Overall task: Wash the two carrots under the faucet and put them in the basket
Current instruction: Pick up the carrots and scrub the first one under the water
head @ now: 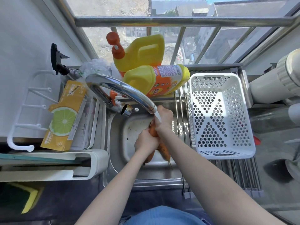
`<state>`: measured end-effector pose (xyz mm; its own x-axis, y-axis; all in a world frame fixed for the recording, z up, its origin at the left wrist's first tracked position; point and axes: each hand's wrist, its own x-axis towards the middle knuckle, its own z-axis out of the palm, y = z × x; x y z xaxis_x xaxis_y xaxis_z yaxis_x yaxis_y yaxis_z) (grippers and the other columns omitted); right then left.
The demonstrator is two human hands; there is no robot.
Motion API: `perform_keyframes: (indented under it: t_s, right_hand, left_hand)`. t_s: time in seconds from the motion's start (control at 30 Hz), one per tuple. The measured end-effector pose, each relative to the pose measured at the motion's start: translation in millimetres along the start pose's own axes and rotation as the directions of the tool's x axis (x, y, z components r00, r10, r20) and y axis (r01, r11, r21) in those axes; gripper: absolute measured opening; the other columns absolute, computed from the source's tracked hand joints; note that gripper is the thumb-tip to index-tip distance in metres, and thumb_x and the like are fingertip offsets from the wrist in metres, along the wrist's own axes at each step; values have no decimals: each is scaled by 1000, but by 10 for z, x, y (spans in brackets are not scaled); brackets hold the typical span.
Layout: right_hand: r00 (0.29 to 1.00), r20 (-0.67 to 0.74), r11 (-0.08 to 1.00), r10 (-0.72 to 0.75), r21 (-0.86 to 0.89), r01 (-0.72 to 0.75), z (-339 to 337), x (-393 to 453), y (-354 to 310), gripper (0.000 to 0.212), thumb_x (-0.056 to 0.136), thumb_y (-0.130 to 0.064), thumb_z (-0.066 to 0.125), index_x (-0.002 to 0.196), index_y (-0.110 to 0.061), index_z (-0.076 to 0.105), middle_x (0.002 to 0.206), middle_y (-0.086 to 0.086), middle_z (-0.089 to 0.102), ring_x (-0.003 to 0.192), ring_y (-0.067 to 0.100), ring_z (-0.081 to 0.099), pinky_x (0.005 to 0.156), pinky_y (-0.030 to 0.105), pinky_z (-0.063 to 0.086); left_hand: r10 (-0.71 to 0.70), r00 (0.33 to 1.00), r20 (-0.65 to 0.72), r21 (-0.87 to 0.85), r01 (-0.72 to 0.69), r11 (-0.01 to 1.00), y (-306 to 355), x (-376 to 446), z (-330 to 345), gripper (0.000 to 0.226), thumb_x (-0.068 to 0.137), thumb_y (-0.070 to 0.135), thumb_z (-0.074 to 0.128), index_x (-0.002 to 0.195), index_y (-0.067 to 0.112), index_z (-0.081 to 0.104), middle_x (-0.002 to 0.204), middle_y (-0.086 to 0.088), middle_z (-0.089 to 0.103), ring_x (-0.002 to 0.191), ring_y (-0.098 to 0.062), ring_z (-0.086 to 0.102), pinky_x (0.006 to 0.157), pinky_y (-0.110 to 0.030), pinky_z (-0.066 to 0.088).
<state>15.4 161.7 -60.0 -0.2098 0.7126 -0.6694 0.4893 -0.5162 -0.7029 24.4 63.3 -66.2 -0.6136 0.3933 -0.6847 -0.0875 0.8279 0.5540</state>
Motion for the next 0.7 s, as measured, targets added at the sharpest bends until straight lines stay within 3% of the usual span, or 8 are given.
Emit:
perform_keyframes:
  t_s: [0.07,0.17,0.23,0.37,0.47,0.57,0.63,0.7]
  right_hand:
    - [983,178,997,32,67,-44,-39,-25,-2,28,97,-12,44,70,-9,49,58,4,49,40,5,51,46,17,44]
    - [843,523,936,124,220,-274,-147,-36,1,45,96,-13,43,51,-13,46,42,2,36,38,17,36,52,29,41]
    - [708,701,911,87,232,-342,-170,-16,10,48,90,-22,53,43,-19,44,38,-1,32,36,13,34,48,24,41]
    - [451,892,761,-32,314,-568,-129,6,-40,70,65,-21,88,72,-33,20,31,2,31,25,16,35,38,23,45]
    - [577,816,715,19,392,-578,-77,-2,-12,40,88,-38,65,66,-20,37,36,2,36,27,14,40,39,23,47]
    - [741,659,658,132,501,-563,-140,55,60,51,100,-54,30,94,-11,57,72,7,61,52,19,60,61,33,55]
    - [735,665,787,131,381,-485,-203,26,92,69,97,-62,23,115,-7,61,93,13,70,75,27,67,79,40,51]
    - [743,657,934,128,173,-313,-188,-86,128,59,96,-56,40,111,-4,63,89,13,70,75,26,67,79,39,51]
  left_hand:
    - [-22,993,115,-205,46,978,-24,16,-53,18,60,26,62,74,15,59,69,-7,65,64,-29,62,66,-47,57]
    - [-29,937,349,-428,187,884,-65,-44,-145,12,69,-2,63,73,6,55,61,-11,56,51,-23,52,51,-32,50]
    - [64,841,538,-548,290,785,-109,-106,-196,17,65,1,64,76,7,53,59,-9,55,49,-21,52,51,-27,48]
    - [373,614,695,-690,424,586,-197,-148,-203,23,55,10,73,73,12,58,60,-3,53,49,-16,52,54,-26,47]
    - [373,588,717,-664,413,623,-219,-98,-257,25,55,11,74,74,12,57,60,-3,54,49,-16,52,54,-27,48]
    - [268,693,669,-645,364,672,-237,-36,-325,25,55,11,66,74,8,50,59,-5,53,47,-17,52,51,-26,48]
    - [190,757,625,-637,354,684,-240,-14,-322,29,50,12,67,72,7,50,58,-6,54,47,-17,54,50,-26,48]
    - [124,781,612,-592,349,726,-225,-3,-303,27,48,10,68,69,6,53,58,-8,56,50,-18,57,51,-26,49]
